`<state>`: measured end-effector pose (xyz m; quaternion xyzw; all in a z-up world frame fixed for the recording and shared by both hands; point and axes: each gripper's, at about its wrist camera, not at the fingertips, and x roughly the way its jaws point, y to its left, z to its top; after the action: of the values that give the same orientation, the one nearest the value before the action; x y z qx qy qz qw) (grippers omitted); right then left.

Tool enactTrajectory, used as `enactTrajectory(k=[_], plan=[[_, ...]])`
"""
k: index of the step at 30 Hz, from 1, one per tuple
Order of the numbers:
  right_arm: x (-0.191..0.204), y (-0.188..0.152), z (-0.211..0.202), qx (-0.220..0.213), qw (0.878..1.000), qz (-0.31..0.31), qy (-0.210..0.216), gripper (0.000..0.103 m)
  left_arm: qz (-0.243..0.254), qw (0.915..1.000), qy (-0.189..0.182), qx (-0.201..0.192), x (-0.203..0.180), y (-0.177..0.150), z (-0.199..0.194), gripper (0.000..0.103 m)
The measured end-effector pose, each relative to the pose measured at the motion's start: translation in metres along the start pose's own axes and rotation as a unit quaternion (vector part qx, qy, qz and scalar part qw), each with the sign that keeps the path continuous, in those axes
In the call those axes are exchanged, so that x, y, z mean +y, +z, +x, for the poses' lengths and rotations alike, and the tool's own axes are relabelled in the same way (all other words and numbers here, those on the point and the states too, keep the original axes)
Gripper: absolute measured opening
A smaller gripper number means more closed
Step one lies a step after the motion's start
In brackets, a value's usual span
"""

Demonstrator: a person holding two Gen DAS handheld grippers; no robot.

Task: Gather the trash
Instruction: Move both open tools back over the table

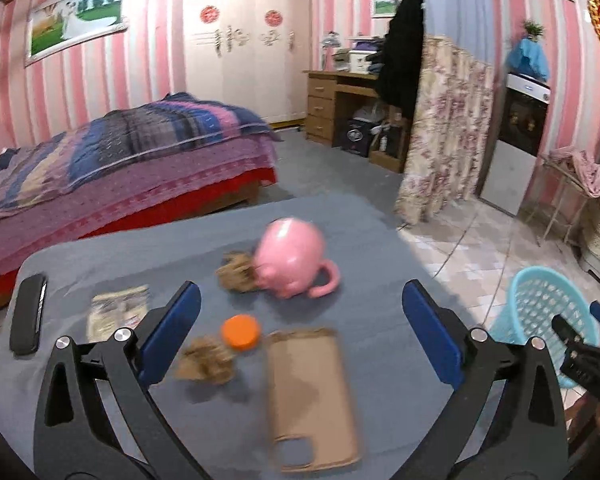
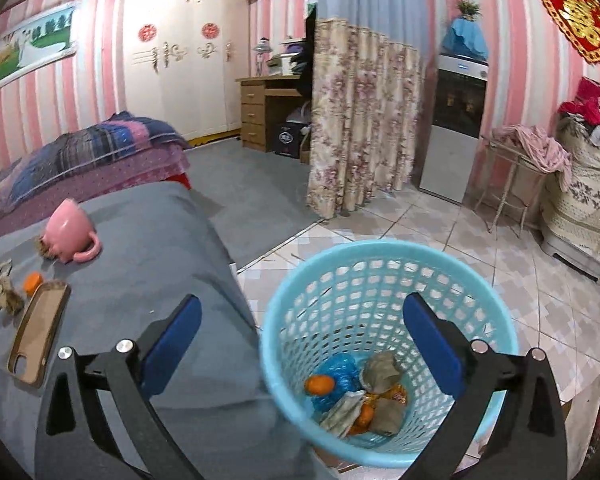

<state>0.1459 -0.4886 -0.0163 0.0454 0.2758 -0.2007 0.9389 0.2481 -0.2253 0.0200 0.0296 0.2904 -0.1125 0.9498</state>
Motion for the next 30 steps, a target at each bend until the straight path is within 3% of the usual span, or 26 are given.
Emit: enactTrajectory(k=[14, 20, 24, 28, 30], plan=[[0.089, -0.018, 0.005, 0.026, 0.997, -0.045, 0.063, 0.098, -0.011, 0.997, 0.073, 0.023, 0.12, -0.056, -0.01, 0.097], [0.139, -0.029, -0.001, 0.021, 0.991, -0.085, 0.101, 0.098, -0.026, 0.9937, 0.102, 0.04, 0.165, -0.081, -0.007, 0.097], [0.17, -0.029, -0.009, -0.008, 0.988, -0.084, 0.128, 0.099, -0.042, 0.9905, 0.12, 0.052, 0.197, -0.092, -0.006, 0.097], [0.216, -0.029, 0.0, 0.043, 0.979, -0.127, 0.156, 0.099, -0.054, 0.988, 0.135, 0.052, 0.224, -0.097, -0.009, 0.097], [0.238, -0.032, -0.002, 0.036, 0.975, -0.135, 0.174, 0.099, -0.058, 0.9867, 0.142, 0.054, 0.236, -0.1, -0.011, 0.097]])
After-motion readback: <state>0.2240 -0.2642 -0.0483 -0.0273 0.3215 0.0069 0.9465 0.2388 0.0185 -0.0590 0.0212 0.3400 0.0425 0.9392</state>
